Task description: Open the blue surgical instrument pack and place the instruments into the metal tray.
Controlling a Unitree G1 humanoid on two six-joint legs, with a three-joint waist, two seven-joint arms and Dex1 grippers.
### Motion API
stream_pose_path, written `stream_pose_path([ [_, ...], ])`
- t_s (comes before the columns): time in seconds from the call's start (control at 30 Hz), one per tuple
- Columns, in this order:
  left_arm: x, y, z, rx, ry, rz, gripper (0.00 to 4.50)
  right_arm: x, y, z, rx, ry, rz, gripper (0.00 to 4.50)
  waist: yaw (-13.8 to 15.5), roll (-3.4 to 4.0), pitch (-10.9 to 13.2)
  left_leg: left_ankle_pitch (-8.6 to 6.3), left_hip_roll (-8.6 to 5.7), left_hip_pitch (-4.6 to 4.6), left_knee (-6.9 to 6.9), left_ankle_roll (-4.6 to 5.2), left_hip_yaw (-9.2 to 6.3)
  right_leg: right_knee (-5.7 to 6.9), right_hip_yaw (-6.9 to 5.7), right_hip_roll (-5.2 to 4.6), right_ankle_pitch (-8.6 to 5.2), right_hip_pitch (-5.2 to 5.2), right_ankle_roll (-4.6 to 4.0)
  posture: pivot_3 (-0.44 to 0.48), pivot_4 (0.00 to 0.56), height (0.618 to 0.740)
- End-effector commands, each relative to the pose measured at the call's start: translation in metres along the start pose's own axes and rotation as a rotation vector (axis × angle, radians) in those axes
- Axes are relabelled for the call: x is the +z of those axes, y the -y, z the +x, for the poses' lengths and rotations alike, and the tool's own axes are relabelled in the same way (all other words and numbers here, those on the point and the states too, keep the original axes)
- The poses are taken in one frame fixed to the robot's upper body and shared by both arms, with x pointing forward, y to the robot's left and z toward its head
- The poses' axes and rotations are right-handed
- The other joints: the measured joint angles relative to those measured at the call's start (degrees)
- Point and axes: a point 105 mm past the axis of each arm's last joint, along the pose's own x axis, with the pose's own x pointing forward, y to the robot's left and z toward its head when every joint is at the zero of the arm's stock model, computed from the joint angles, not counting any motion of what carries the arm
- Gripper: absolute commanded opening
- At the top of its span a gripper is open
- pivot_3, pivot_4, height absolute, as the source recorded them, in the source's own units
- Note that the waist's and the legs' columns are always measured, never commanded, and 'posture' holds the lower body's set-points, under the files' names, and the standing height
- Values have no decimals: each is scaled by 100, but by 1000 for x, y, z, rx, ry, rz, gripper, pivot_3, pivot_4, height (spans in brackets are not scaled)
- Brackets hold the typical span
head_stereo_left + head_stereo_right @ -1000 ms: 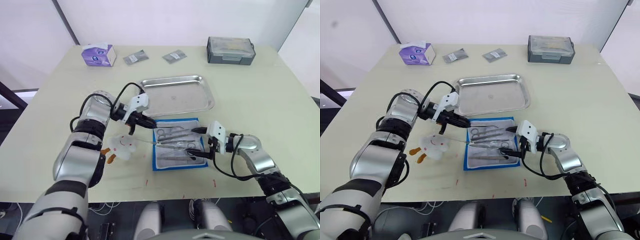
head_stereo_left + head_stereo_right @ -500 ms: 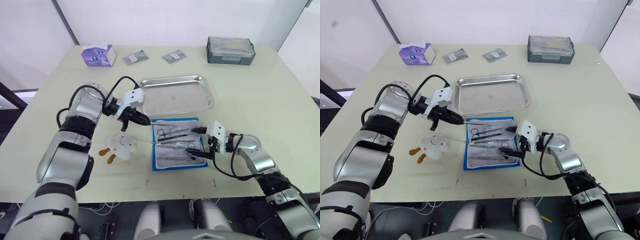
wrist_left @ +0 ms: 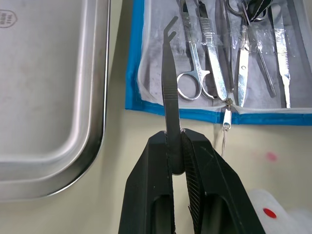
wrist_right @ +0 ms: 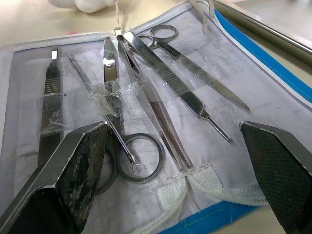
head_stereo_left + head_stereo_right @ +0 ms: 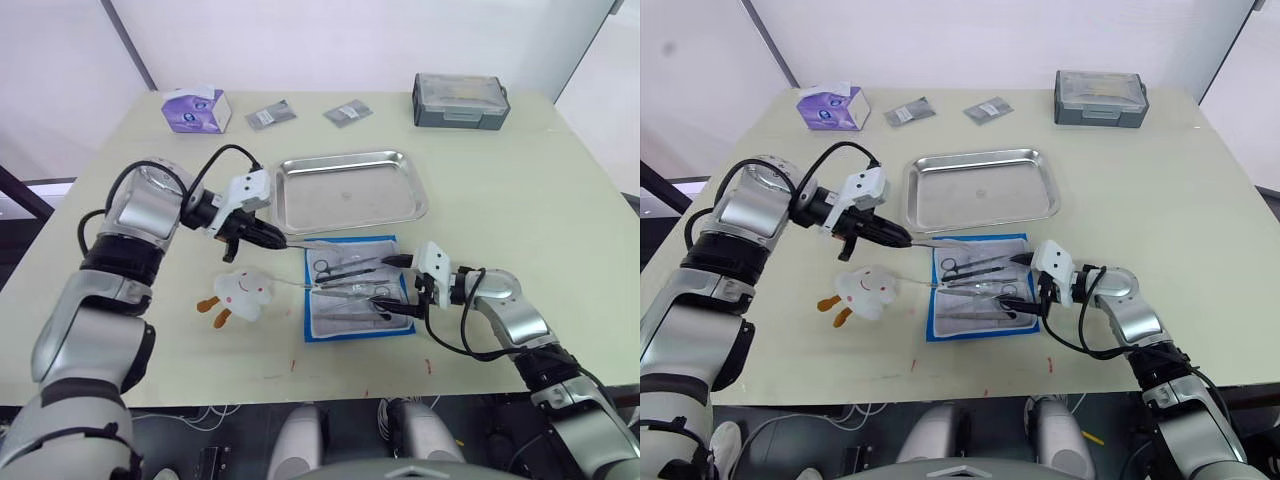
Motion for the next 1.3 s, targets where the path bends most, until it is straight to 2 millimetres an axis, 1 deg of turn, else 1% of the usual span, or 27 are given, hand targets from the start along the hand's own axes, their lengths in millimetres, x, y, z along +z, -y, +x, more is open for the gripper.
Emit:
stream_pose_path([
  [0.03,8,8,-10,-31,15,22,59,-60,-22,-2,41,-228,119,4500,1,0,0,0,0,0,0,0,0,0,1,0,0,0,0,0,150,734],
  [0.1,10,10,-13,-30,28,16,59,-60,-22,-2,41,-228,119,4500,2,0,0,0,0,0,0,0,0,0,0,0,0,0,0,0,150,734],
  [0.3,25,6,-21,15,183,-39,59,-61,-23,-1,40,-227,120,4500,-2,0,0,0,0,2,-1,0,1,1,0,1,-1,0,-1,0,150,734],
  [0.4,42,-4,-20,106,322,-73,59,-61,-23,-1,39,-225,121,4500,0,0,0,0,1,3,-1,0,1,2,1,1,-1,0,-1,0,150,734],
  [0.47,50,-12,-19,183,384,-101,59,-61,-23,-1,40,-224,121,4500,4,-1,0,0,1,3,0,0,-2,0,-1,0,-1,3,-1,0,150,734],
  [0.6,61,-29,-18,335,475,-168,59,-61,-23,-1,40,-224,121,4500,-1,-1,0,0,1,4,0,0,-3,1,0,0,-1,6,-1,0,150,734],
  [0.73,65,-44,-15,477,525,-253,59,-61,-24,-2,40,-225,121,4500,0,-1,0,0,1,6,0,0,-5,1,1,-1,-1,6,-1,0,150,734],
  [0.87,61,-62,-9,650,506,-339,59,-61,-24,-2,40,-224,121,4500,6,-2,-1,0,0,7,0,0,-5,1,0,-3,0,9,-1,0,150,734],
  [0.97,57,-66,2,717,476,-379,59,-61,-24,-2,40,-223,121,4500,5,-2,0,0,0,9,-1,-1,-6,1,1,-3,0,10,-1,0,150,734],
  [1.07,47,-73,17,807,449,-467,59,-61,-23,-2,37,-223,121,4500,6,-2,-1,0,0,11,-1,-1,-5,1,2,-4,0,10,-1,0,150,734],
  [1.17,37,-78,33,883,453,-604,59,-62,-23,-2,35,-222,122,4500,11,-2,-1,0,0,11,-1,-1,-5,1,2,-6,0,13,-1,0,150,734],
  [1.23,28,-81,41,957,455,-688,59,-62,-23,-2,32,-222,123,4500,16,-3,-2,0,-1,11,-1,-1,-7,-1,-1,-7,0,13,-1,0,150,734],
  [1.3,25,-82,47,996,452,-734,59,-62,-24,-3,32,-224,123,4500,12,-4,-2,0,-1,12,-1,-2,-5,0,1,-8,1,13,0,0,150,734],
])
